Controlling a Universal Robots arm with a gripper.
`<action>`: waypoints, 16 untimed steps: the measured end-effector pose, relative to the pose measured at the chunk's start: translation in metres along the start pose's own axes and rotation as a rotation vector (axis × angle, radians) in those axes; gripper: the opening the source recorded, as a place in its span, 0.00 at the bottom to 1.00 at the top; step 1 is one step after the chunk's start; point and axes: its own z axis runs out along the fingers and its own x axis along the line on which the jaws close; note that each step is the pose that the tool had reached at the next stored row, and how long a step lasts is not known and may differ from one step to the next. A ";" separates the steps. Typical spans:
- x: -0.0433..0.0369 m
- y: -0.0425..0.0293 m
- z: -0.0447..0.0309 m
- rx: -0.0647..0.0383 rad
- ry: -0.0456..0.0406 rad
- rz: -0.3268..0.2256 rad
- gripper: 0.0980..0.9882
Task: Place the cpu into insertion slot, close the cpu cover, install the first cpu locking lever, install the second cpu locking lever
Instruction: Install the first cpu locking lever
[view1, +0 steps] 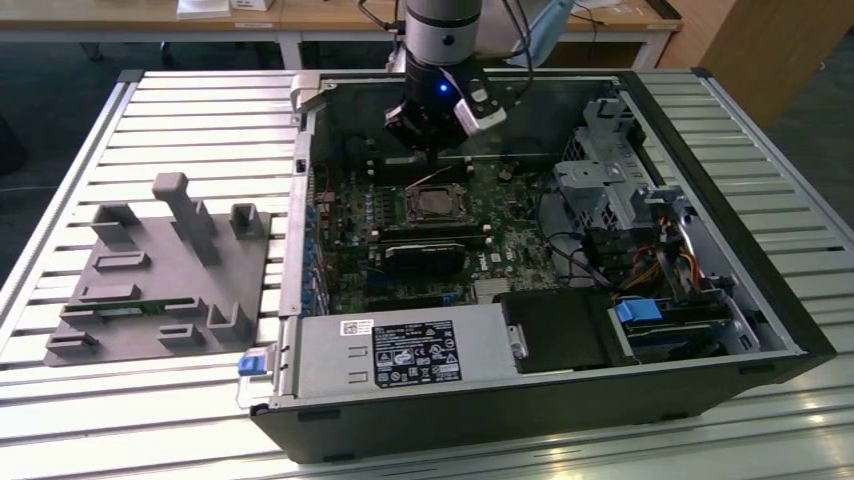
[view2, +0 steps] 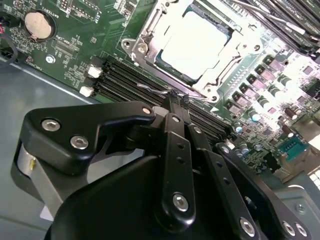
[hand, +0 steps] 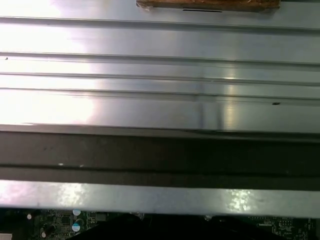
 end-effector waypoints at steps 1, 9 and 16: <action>-0.0004 0.0001 0.0002 0.000 0.0000 0.000 0.01; -0.0047 0.0004 0.0022 0.000 0.0001 0.000 0.01; -0.0082 0.0004 0.0043 0.000 0.0001 0.000 0.01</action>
